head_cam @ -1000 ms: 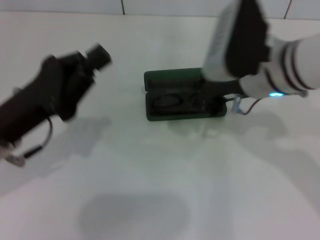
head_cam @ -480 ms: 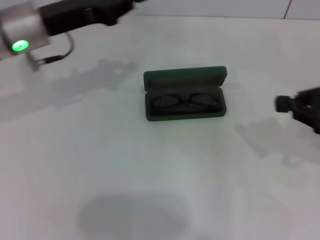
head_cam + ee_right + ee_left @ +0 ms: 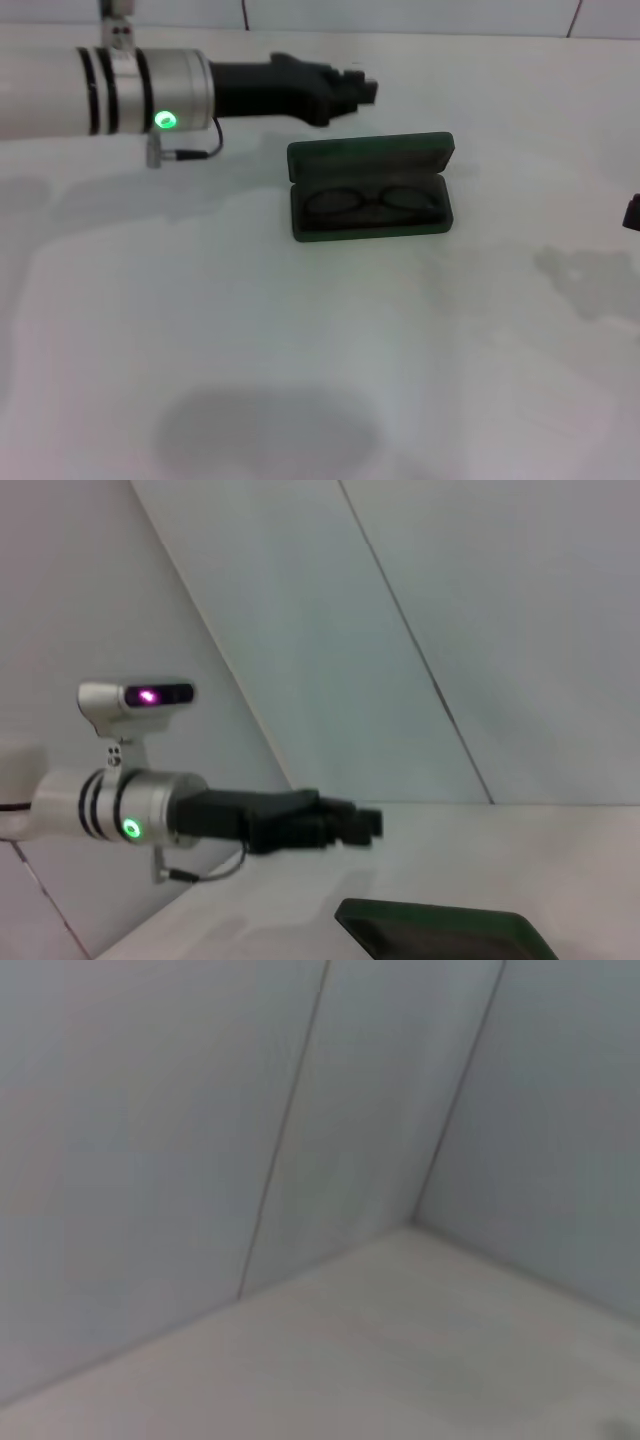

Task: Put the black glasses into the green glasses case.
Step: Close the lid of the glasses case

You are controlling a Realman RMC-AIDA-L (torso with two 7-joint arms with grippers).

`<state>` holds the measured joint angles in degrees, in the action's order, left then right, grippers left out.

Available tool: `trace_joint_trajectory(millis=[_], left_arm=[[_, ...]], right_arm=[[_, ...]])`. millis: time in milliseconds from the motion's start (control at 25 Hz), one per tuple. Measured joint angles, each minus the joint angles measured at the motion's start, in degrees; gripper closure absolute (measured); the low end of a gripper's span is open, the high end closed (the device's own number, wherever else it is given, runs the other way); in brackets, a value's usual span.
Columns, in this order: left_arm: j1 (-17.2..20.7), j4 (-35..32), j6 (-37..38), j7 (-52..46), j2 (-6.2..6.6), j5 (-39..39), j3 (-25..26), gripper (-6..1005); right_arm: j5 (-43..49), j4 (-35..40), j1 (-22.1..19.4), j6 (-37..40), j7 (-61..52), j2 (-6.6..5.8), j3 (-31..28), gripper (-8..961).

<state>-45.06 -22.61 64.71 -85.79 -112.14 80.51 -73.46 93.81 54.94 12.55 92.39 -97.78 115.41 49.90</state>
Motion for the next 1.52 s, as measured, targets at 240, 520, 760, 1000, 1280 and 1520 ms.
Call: trace_joint_trajectory(millis=[240,520,760,1000,1280,1520], left_arm=[[-0.7,-0.2,-3.1,-0.7,-1.99,4.6,0.0,796],[-0.9,-0.2,-5.9,0.0,-3.82,4.7,-0.1,746],[-1.7,0.0,-9.0,0.2,-4.69,6.1,-0.3,789],[-2.0,0.4,-10.5,0.0,-5.0,7.0,-0.3,785],[-2.1,0.6,-10.1,-2.3,-5.13,10.4,-0.3,767],[-1.5,0.9,-8.0,-2.8,-6.07,13.2,-0.5,752]], right_arm=[[0.1,-2.6,2.0,-0.9,1.1,-0.04,-0.1,849],[0.2,-6.5,3.9,-1.8,2.9,-0.12,-0.2,819],[0.3,-7.9,4.6,-2.3,3.1,-0.11,-0.1,819],[0.3,-8.4,4.7,-2.6,3.2,-0.09,0.0,819],[0.2,-8.9,5.1,-2.6,3.8,-0.01,0.0,818],[-0.1,-9.1,5.6,-2.1,3.8,-0.01,0.2,818]])
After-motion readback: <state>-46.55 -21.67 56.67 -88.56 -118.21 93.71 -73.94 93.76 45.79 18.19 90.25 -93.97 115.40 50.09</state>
